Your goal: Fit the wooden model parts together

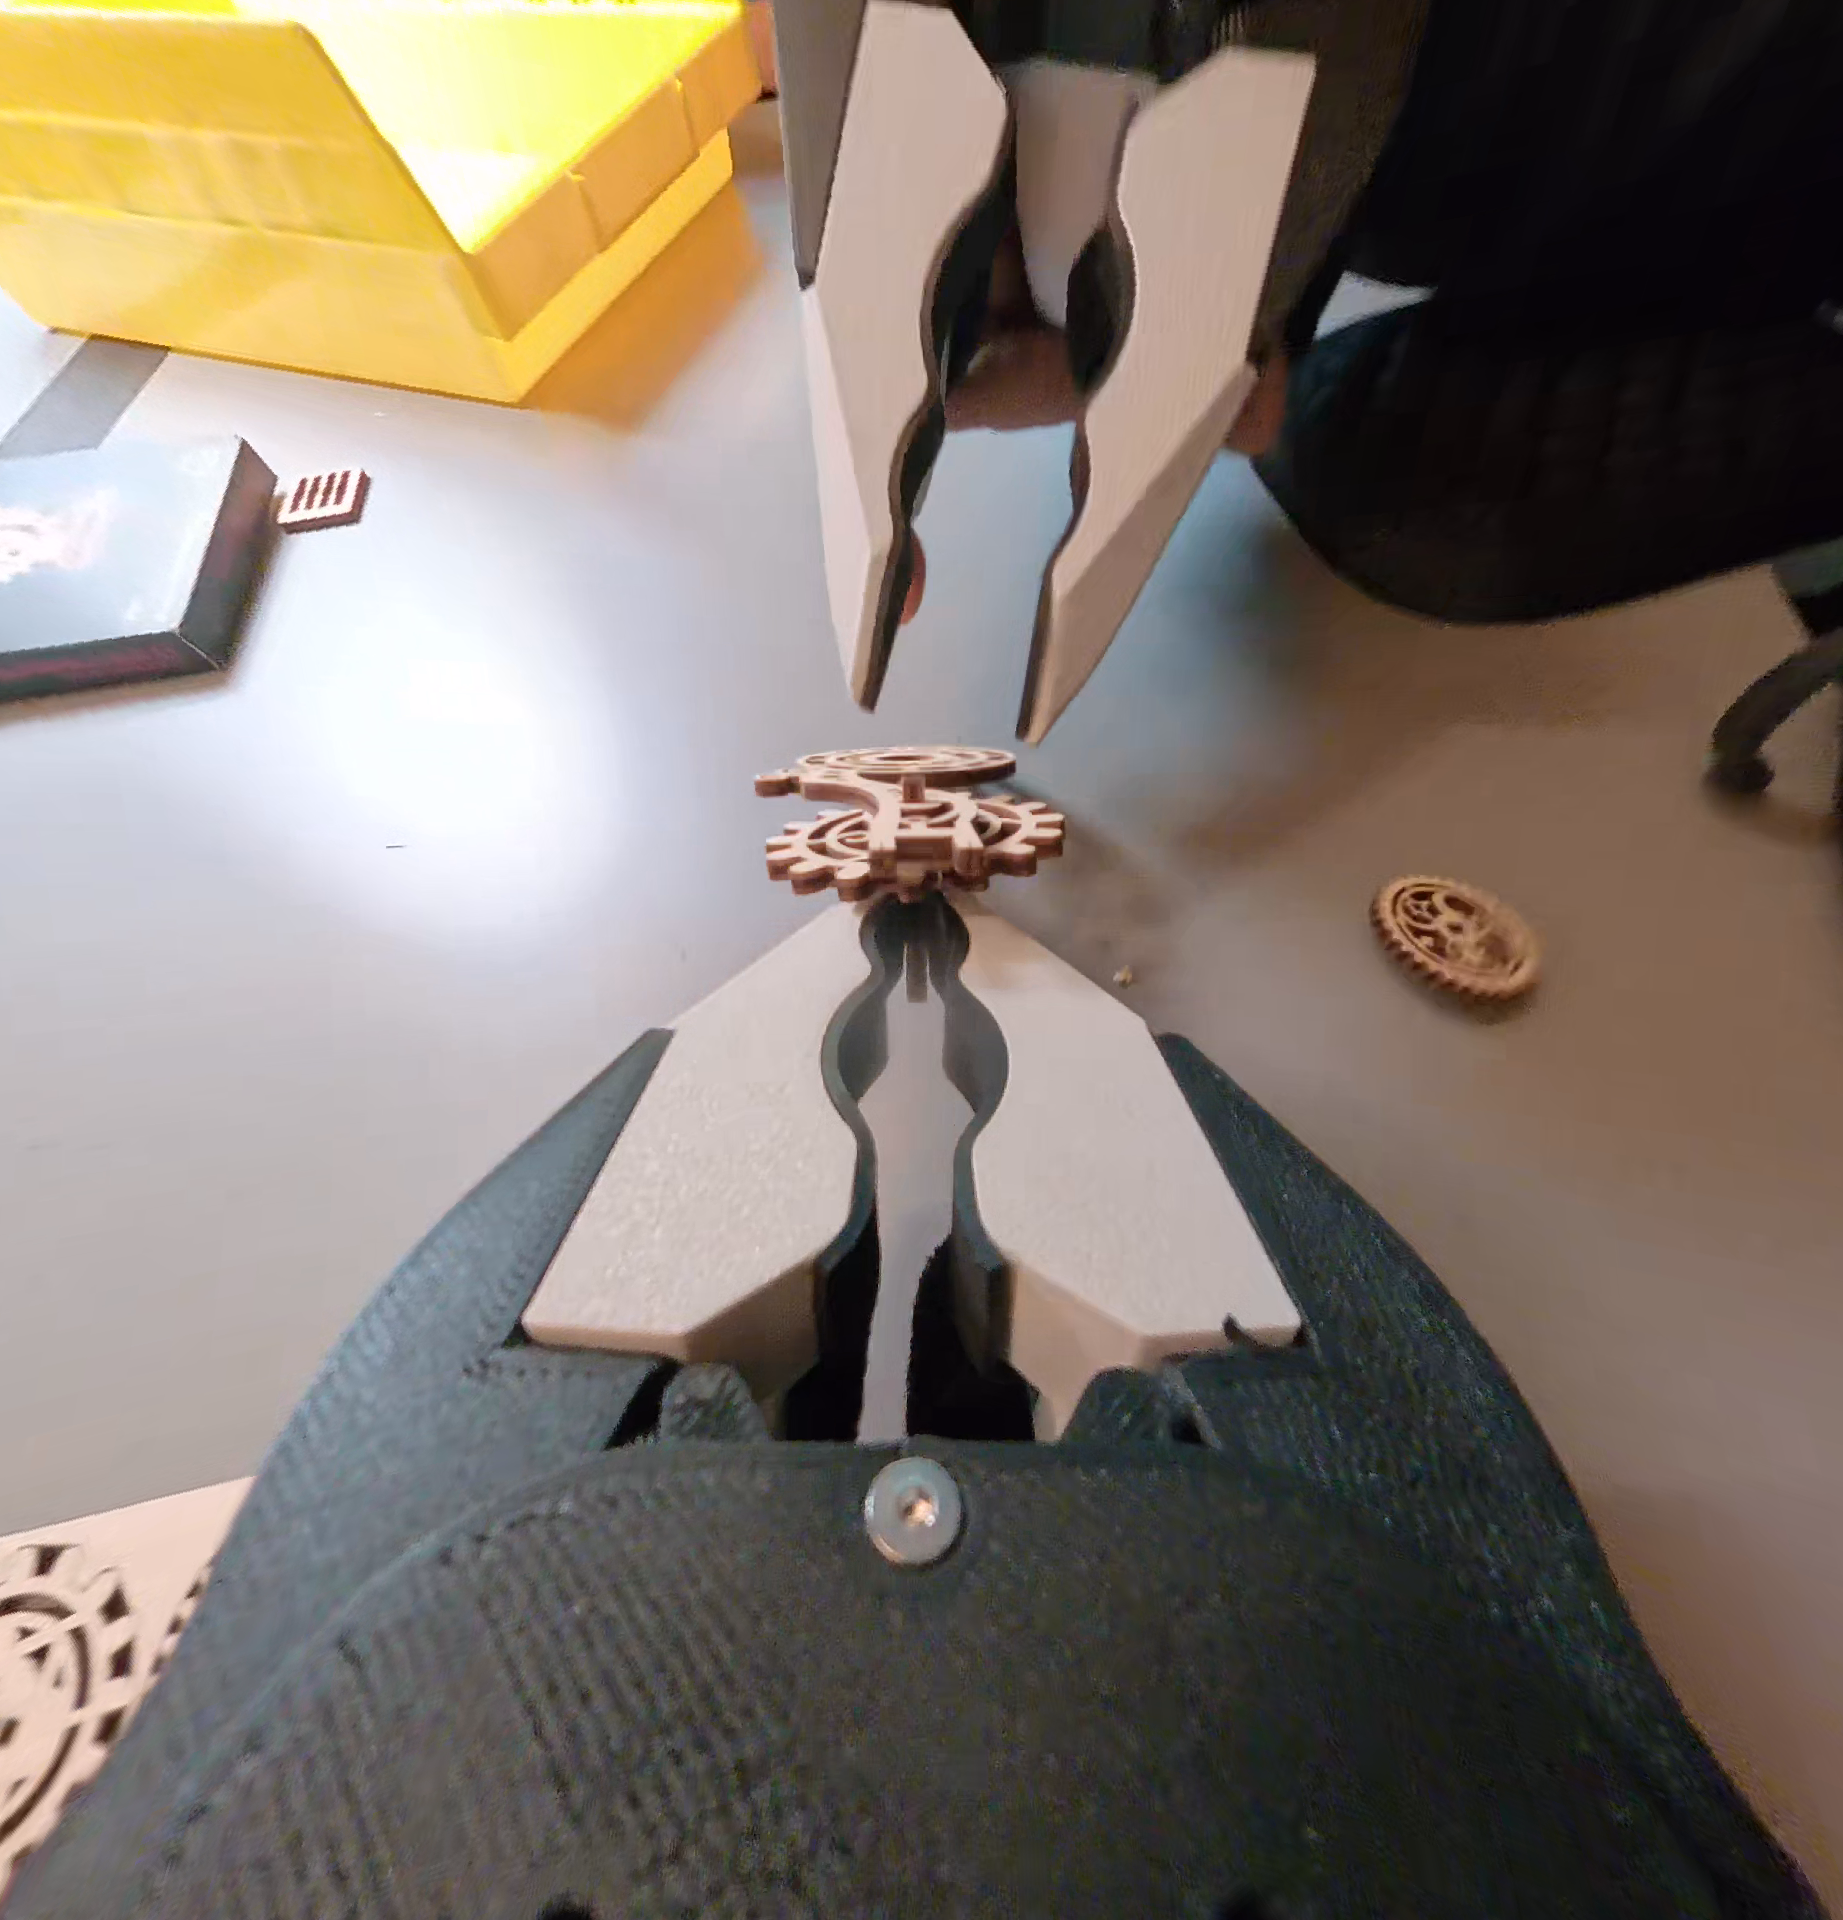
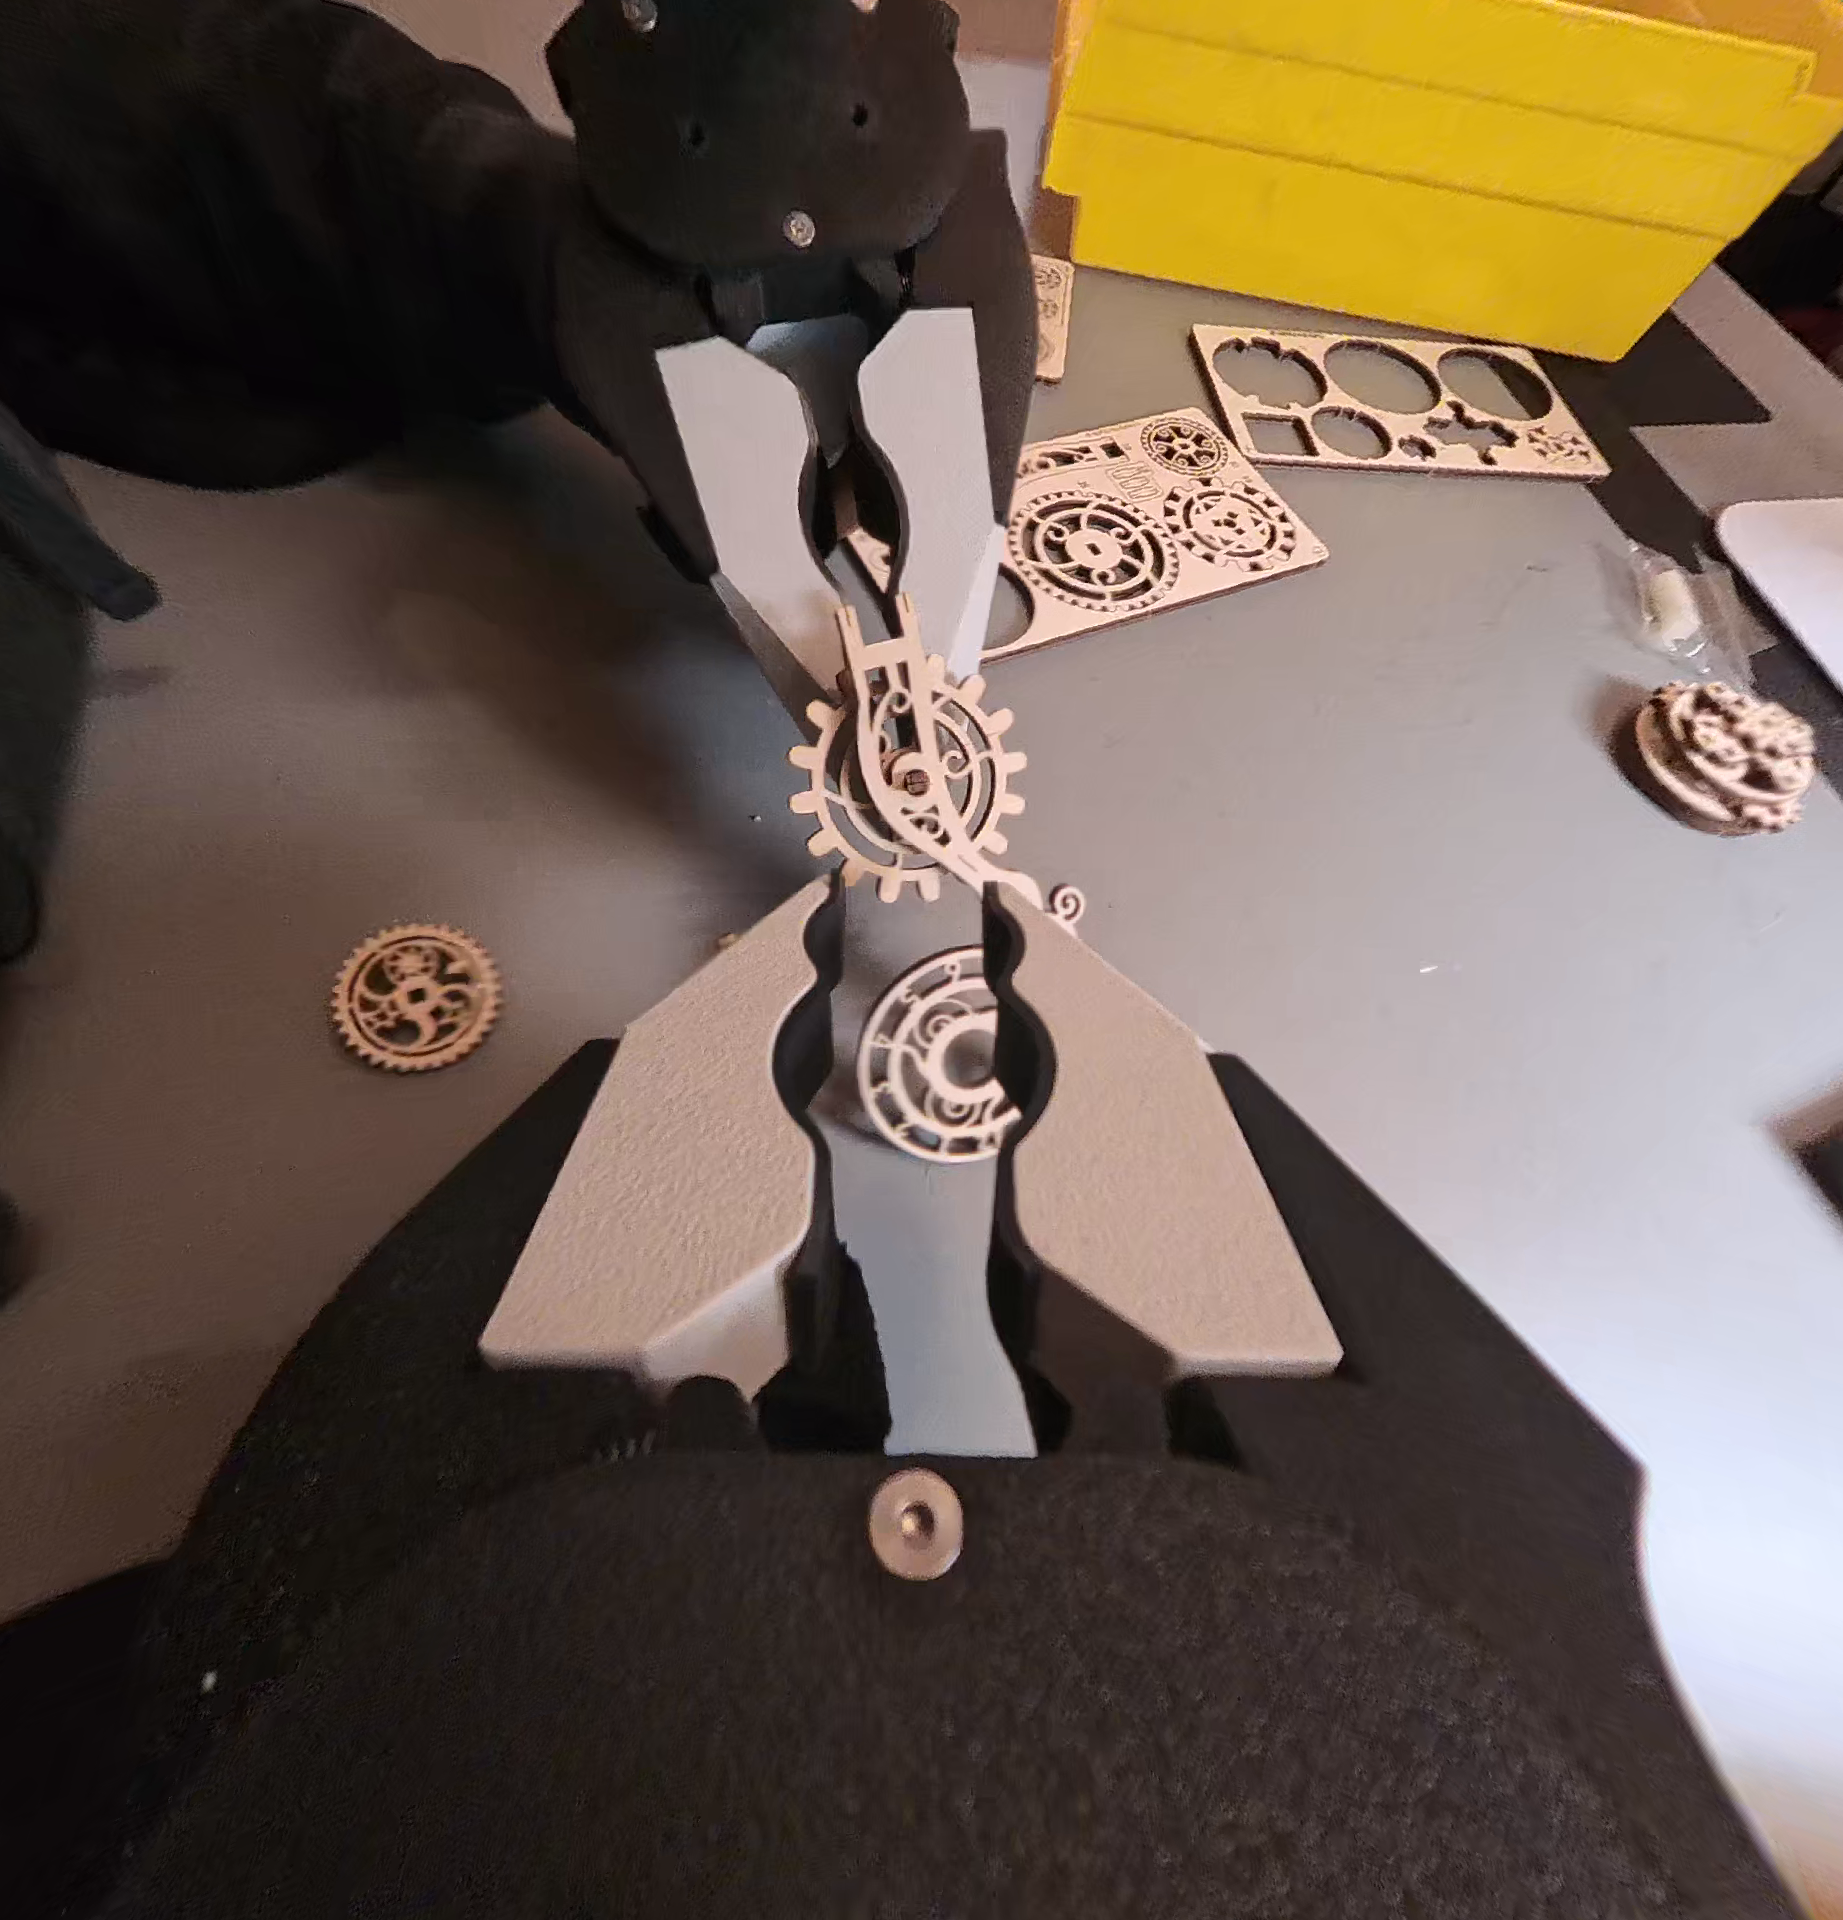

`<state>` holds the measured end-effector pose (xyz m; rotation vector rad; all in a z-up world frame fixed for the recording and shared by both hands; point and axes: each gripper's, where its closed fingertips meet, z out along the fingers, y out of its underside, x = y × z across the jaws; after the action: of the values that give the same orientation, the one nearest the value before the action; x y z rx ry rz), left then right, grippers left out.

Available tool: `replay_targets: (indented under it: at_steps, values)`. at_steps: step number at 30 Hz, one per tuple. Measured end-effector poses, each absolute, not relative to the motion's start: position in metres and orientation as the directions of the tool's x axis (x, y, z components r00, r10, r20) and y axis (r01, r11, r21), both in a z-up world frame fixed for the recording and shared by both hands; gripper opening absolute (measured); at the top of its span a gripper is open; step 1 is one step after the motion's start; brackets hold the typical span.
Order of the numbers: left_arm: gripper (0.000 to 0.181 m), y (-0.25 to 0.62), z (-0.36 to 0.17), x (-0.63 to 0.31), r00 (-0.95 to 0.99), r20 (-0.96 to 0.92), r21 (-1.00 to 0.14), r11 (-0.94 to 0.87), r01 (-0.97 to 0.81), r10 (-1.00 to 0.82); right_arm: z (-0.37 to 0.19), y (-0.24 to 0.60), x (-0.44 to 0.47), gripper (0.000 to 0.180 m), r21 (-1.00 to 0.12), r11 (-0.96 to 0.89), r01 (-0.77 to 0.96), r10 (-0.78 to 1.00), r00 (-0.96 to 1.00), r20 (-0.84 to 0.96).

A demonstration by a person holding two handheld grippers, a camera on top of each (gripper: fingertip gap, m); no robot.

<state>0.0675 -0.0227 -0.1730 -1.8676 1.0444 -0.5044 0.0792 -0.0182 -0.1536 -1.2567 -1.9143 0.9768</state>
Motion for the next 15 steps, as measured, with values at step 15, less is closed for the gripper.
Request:
replay_targets:
  at_steps: [15]
  values:
    - [0.001,-0.001,-0.133,0.054,0.608,0.396,-0.902,-0.415,0.119,-0.688,-0.126,0.000,0.051,0.029,-0.813,0.423,0.400,0.906,-0.200,0.373]
